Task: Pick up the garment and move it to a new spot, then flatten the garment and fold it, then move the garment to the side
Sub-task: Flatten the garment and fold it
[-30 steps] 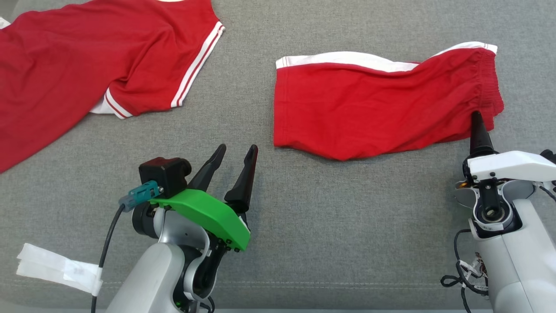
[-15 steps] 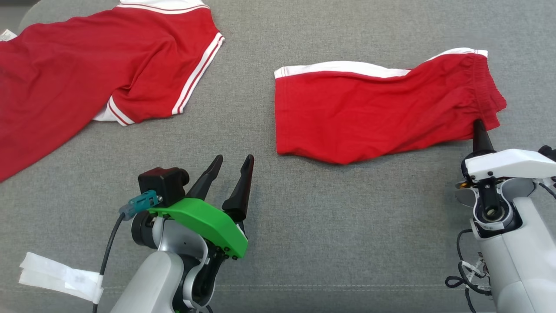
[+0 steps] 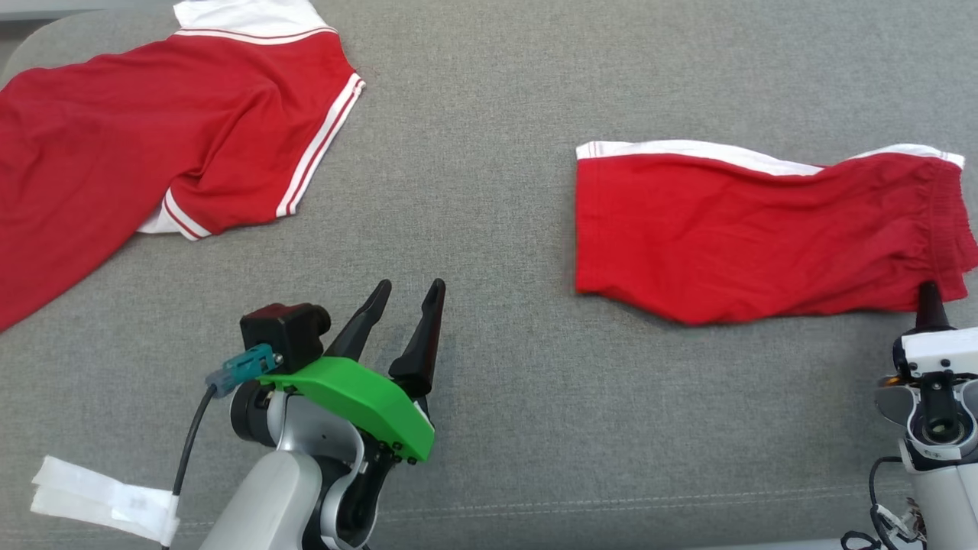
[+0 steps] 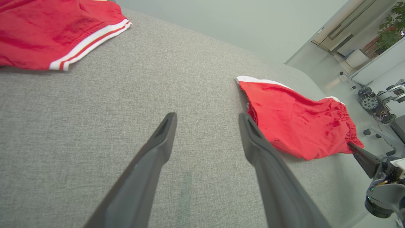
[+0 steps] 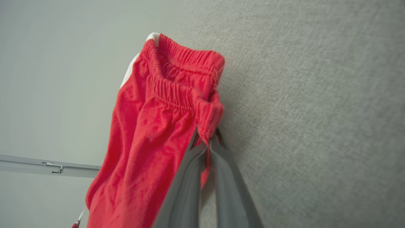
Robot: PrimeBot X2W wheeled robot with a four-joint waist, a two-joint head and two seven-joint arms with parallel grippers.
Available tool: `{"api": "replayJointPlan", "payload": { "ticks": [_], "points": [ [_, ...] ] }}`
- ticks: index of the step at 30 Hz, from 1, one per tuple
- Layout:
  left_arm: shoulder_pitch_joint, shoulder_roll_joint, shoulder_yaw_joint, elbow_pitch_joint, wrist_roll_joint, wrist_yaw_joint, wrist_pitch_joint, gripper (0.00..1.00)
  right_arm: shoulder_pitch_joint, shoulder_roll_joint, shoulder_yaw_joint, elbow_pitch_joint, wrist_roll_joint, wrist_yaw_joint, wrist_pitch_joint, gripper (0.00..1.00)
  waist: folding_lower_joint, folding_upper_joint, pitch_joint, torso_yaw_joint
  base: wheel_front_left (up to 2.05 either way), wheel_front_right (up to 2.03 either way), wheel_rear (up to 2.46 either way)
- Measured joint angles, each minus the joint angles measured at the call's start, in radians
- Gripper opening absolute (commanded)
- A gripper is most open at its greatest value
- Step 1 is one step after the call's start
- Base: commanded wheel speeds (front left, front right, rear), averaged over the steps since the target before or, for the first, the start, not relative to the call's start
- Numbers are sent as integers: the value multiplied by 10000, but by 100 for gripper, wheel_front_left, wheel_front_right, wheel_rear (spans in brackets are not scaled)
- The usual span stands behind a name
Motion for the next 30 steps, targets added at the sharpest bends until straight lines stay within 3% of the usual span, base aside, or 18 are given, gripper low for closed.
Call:
{"api": "replayJointPlan", "payload": {
  "ticks": [4, 8, 18, 24, 30],
  "points": [
    [242, 2, 107, -105, -6, 75, -82, 100, 124, -236, -56, -213, -107, 54, -215, 0, 0, 0, 14, -138, 0, 0, 0],
    [291, -2, 42, -98, -8, 77, -81, 100, 121, -826, 163, -886, -671, 359, -349, 0, 0, 0, 35, -240, 0, 0, 0],
    [286, -27, -71, -81, -38, 75, -71, 100, 35, -1693, 2429, -2849, -2698, 1350, 69, 0, 0, 0, -58, 4, 0, 0, 0],
    [286, -71, -65, -2, -314, 75, -84, 100, 140, -1962, 3714, -3666, -3390, 1555, 1003, 0, 0, 0, -153, 308, 0, 0, 0],
    [287, -115, -56, 109, -443, 75, -174, 100, 249, -2330, 4284, -4251, -3603, 1597, 1948, 0, 0, 0, -289, 677, 0, 0, 0]
  ]
}}
